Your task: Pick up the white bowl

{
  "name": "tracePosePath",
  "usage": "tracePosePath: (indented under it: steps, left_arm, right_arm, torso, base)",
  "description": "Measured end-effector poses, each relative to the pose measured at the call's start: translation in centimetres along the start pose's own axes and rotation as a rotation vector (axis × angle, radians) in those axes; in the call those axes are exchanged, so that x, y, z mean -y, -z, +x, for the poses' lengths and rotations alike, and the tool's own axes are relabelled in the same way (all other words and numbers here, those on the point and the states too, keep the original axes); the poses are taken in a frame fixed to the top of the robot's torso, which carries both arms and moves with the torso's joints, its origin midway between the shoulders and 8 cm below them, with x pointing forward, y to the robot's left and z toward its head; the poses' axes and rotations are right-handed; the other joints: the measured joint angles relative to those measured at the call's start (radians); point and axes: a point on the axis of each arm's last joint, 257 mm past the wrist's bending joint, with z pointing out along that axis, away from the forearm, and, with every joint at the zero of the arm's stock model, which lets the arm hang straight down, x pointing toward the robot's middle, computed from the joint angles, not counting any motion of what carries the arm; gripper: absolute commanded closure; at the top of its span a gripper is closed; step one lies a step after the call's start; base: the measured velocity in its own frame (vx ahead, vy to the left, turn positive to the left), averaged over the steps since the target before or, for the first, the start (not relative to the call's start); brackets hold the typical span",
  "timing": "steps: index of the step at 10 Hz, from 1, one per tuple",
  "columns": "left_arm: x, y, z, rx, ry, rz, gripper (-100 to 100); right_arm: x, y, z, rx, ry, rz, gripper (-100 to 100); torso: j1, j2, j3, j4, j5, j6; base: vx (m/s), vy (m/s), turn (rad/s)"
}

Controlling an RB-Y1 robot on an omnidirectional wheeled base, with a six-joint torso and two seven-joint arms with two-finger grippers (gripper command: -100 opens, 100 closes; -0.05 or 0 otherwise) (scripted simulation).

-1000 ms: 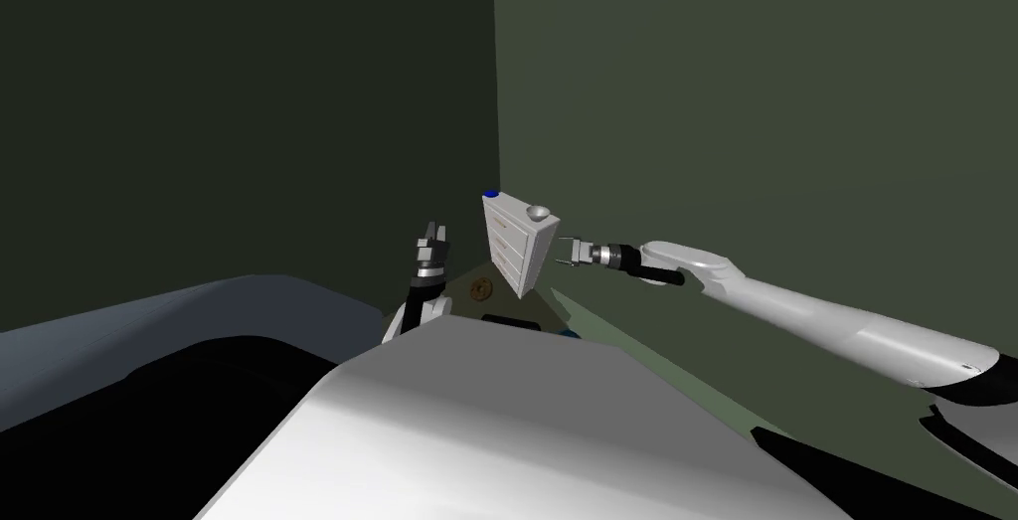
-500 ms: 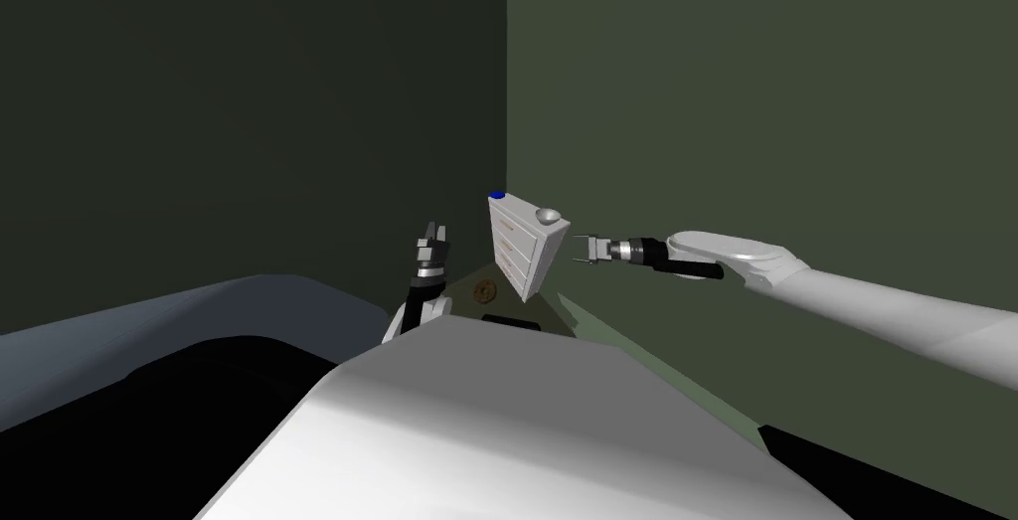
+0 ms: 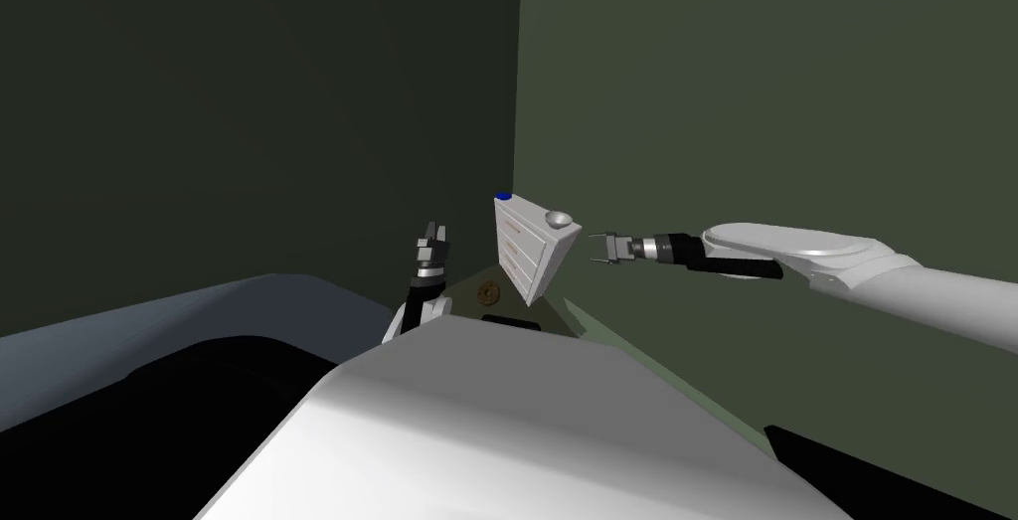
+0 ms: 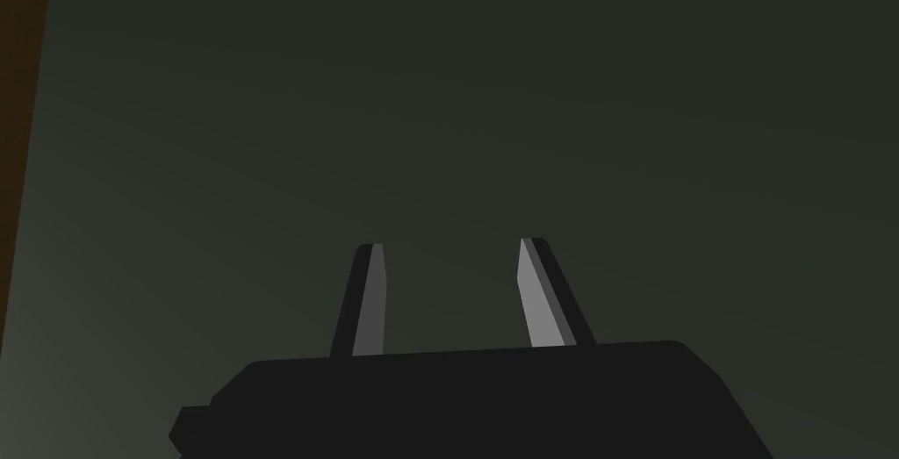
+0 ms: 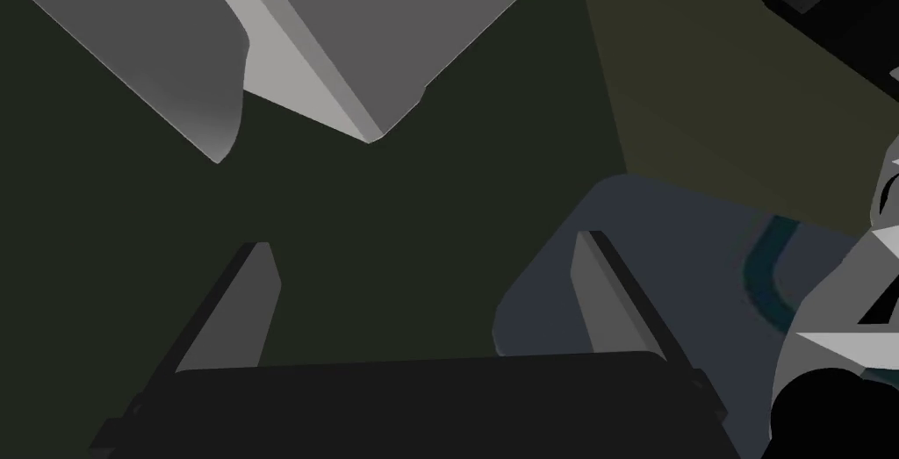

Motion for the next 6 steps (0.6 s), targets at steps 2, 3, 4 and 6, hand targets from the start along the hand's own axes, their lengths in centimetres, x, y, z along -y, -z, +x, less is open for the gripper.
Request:
tracePosePath:
  steps: [2,3,4,6]
  left_arm:
    - [0.0,0.0,0.0,0.000,0.000,0.000,0]
    - [0.0,0.0,0.0,0.000,0.000,0.000,0]
    - [0.0,0.0,0.0,0.000,0.000,0.000,0]
    - [0.0,0.0,0.0,0.000,0.000,0.000,0]
  right_arm:
    - [-0.1,2.4,1.6,-0.062,0.030,-0.017,-100]
    - [0.4,4.3,3.1,-0.106,0.043,-0.021,-100]
    - [0.3,5.9,4.2,-0.144,0.056,-0.038,-100]
    - [-0.2,9.1,5.5,-0.206,0.065,-0.052,-100]
  torso:
    - [0.001,0.000,0.000,0.000,0.000,0.000]
    - [0.002,-0.002,-0.001,0.000,0.000,-0.001]
    - [0.007,-0.004,-0.002,-0.001,0.001,-0.001]
    - [0.004,-0.001,-0.001,0.000,0.001,0.000]
  base:
    - [0.086,0.097,0.083]
    - [0.145,0.191,0.150]
    - [0.103,0.139,0.042]
    - [0.102,0.125,0.114]
